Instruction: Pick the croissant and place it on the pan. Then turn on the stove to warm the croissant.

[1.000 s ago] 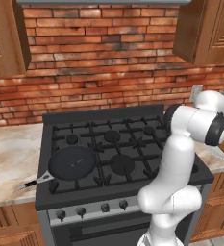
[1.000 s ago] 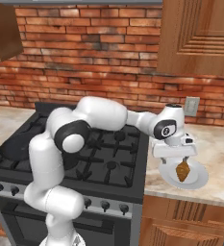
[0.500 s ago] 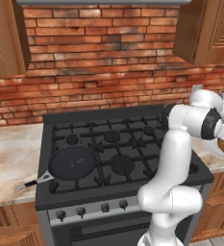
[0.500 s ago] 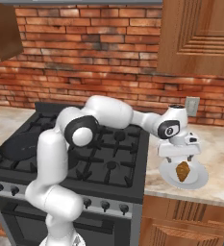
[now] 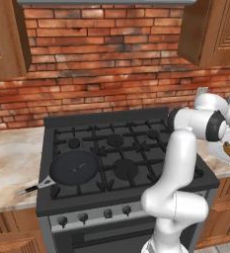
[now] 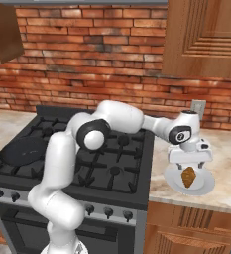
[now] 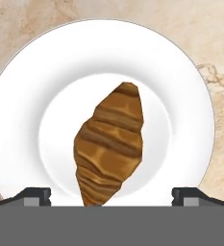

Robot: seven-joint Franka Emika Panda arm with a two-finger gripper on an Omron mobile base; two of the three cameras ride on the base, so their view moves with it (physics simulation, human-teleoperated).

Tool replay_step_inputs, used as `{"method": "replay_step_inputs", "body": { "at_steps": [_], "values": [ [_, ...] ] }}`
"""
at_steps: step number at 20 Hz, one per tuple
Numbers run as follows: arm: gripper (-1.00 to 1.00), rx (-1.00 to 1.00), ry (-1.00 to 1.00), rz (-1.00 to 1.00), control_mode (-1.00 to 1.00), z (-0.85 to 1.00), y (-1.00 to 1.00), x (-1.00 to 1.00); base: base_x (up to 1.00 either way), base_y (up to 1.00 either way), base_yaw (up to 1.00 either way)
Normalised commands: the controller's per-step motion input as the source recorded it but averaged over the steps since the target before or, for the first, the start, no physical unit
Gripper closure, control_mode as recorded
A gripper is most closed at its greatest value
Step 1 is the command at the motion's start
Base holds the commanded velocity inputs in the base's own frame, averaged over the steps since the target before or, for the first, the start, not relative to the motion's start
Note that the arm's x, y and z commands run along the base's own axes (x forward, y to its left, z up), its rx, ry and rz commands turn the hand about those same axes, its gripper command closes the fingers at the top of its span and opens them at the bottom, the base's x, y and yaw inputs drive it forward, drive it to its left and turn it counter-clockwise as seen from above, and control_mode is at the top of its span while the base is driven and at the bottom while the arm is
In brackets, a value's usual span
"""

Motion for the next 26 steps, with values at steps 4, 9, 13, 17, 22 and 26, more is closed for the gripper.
{"method": "replay_step_inputs", "body": {
  "at_steps": [4,9,13,17,22,26],
  "values": [
    [-1.00,0.00,0.02,0.00,-1.00,-0.12,0.00,0.00,0.00,0.00,0.00],
    [-1.00,0.00,0.00,0.00,-1.00,-0.01,0.00,0.00,0.00,0.00,0.00],
    [-1.00,0.00,0.02,0.00,-1.00,-0.07,0.00,0.00,0.00,0.00,0.00],
    [-1.00,0.00,0.05,0.00,-1.00,-0.14,0.00,0.00,0.00,0.00,0.00],
    [-1.00,0.00,0.05,0.00,-1.00,-0.11,0.01,0.00,0.00,0.00,0.00],
    [-1.00,0.00,0.04,0.00,-1.00,-0.06,0.00,0.00,0.00,0.00,0.00]
  ]
}}
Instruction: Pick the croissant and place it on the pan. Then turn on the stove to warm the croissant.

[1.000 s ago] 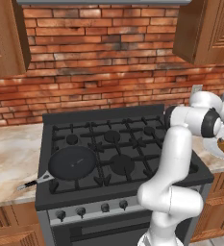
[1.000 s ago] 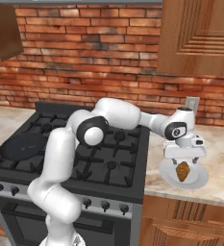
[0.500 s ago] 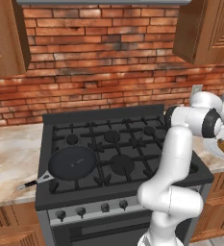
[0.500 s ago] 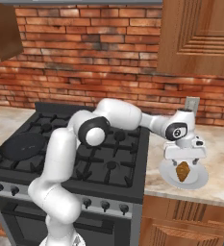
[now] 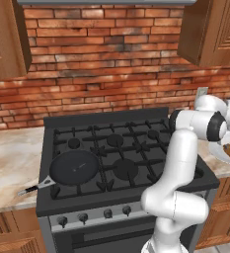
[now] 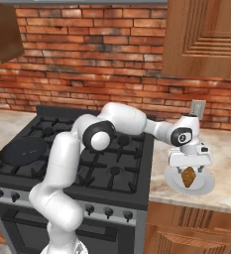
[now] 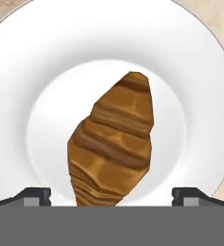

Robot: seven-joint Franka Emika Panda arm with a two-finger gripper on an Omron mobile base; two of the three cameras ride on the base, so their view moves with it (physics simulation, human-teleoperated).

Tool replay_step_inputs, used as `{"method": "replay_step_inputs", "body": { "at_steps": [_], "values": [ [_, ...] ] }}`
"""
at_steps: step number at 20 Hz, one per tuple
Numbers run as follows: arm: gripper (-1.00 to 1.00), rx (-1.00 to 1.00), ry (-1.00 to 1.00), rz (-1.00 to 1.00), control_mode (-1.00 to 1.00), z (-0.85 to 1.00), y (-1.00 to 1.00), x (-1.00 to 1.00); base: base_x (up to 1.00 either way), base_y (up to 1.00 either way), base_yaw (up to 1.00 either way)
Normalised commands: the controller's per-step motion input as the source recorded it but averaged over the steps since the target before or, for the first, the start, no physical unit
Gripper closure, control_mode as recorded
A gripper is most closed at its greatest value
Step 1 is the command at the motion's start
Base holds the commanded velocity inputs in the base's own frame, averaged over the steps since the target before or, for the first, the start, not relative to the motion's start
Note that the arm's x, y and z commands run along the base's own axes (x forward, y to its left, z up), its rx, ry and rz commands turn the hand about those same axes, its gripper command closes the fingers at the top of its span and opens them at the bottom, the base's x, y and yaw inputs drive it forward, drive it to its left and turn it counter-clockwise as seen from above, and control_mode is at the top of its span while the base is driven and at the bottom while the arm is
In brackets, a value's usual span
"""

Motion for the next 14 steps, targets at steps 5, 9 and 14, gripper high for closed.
{"method": "replay_step_inputs", "body": {
  "at_steps": [5,9,14],
  "values": [
    [-1.00,0.00,0.03,0.00,-1.00,-0.03,0.00,0.00,0.00,0.00,0.00],
    [-1.00,0.00,0.06,0.00,-1.00,-0.12,0.01,0.01,0.00,0.00,0.00],
    [-1.00,0.00,0.07,0.00,-1.00,-0.15,0.00,0.05,0.00,0.00,0.00]
  ]
}}
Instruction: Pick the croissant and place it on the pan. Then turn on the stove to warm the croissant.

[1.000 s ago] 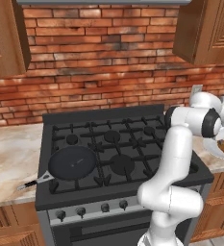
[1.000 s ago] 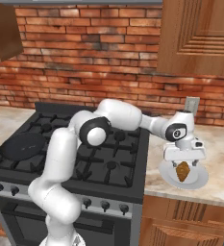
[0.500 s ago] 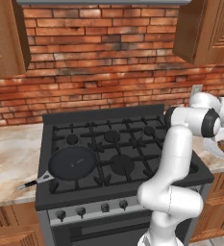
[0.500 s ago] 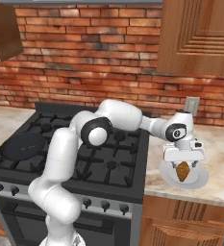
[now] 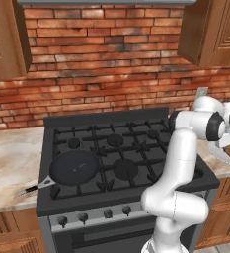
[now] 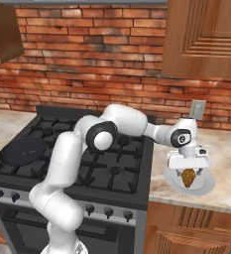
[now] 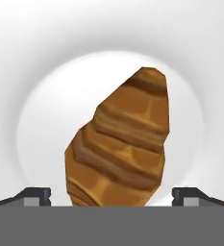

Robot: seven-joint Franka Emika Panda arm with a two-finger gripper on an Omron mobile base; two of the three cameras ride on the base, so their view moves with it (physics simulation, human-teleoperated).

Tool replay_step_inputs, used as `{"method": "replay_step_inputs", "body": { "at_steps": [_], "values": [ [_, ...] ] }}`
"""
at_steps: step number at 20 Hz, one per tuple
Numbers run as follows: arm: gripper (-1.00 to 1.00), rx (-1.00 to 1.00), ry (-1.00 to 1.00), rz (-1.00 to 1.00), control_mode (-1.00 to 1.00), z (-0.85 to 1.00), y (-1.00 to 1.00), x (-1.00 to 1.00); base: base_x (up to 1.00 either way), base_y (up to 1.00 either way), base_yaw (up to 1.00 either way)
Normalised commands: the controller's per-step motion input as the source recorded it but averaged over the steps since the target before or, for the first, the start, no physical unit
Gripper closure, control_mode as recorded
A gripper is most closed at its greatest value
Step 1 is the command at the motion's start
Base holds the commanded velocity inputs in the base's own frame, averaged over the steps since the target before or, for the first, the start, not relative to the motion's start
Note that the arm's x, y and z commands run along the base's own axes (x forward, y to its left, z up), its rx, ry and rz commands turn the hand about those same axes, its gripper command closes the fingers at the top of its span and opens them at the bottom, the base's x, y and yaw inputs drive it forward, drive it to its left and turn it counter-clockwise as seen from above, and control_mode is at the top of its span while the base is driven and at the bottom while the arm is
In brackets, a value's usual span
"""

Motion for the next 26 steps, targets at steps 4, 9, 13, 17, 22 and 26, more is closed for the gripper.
{"method": "replay_step_inputs", "body": {
  "at_steps": [4,9,13,17,22,26],
  "values": [
    [-1.00,0.00,0.02,0.00,-1.00,-0.02,0.00,0.10,0.00,0.00,0.00],
    [-1.00,0.00,0.00,0.00,-1.00,-0.02,-0.01,0.22,0.00,0.00,0.00],
    [-1.00,0.00,0.03,0.00,-1.00,-0.13,-0.10,0.02,0.00,0.00,0.00],
    [-1.00,0.00,0.06,0.00,-1.00,-0.24,-0.23,0.00,0.00,0.00,0.00],
    [-1.00,0.00,0.01,0.00,-1.00,-0.20,-0.15,0.03,0.00,0.00,0.00],
    [-1.00,0.00,0.04,0.00,-1.00,-0.20,0.00,0.08,0.00,0.00,0.00]
  ]
}}
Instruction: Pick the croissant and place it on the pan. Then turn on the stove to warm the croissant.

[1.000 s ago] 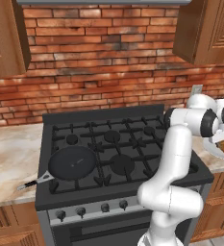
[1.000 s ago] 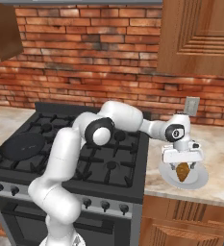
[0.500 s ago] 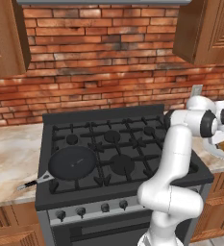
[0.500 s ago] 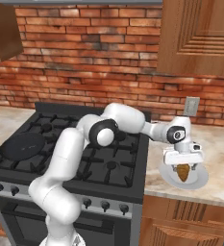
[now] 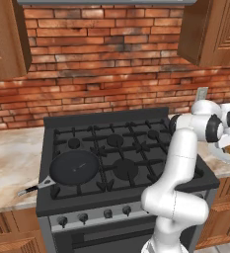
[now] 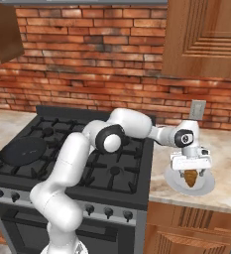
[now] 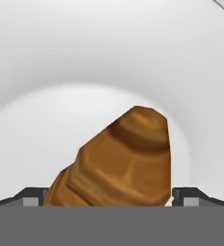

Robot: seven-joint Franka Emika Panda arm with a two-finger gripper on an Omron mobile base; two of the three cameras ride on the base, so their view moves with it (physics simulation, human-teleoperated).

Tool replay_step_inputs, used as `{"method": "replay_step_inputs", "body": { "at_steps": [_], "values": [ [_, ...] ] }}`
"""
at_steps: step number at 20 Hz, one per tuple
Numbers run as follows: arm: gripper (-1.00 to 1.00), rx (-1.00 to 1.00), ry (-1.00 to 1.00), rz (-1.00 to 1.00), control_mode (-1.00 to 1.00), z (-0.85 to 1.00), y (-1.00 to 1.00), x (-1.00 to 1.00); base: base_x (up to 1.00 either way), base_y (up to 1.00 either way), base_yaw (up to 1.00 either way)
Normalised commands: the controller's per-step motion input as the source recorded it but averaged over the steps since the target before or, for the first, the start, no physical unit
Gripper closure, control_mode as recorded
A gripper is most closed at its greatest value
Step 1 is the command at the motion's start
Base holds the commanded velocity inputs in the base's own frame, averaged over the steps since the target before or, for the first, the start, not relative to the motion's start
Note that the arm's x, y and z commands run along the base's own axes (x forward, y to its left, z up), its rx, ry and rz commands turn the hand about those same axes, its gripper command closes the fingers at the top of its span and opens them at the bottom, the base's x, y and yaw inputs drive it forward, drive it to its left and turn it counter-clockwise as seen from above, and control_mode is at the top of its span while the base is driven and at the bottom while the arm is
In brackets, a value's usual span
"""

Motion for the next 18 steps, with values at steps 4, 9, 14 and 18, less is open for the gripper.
{"method": "replay_step_inputs", "body": {
  "at_steps": [4,9,14,18],
  "values": [
    [1.00,0.00,0.05,0.00,-1.00,-0.15,0.01,0.00,0.00,0.00,0.00],
    [1.00,0.00,-0.04,0.00,-1.00,0.23,0.03,-0.06,0.00,0.00,0.00],
    [1.00,0.00,-0.16,0.00,-1.00,0.71,0.17,-0.21,0.00,0.00,0.00],
    [1.00,-0.03,-0.15,0.00,-1.00,0.46,0.31,-0.27,0.00,0.00,0.00]
  ]
}}
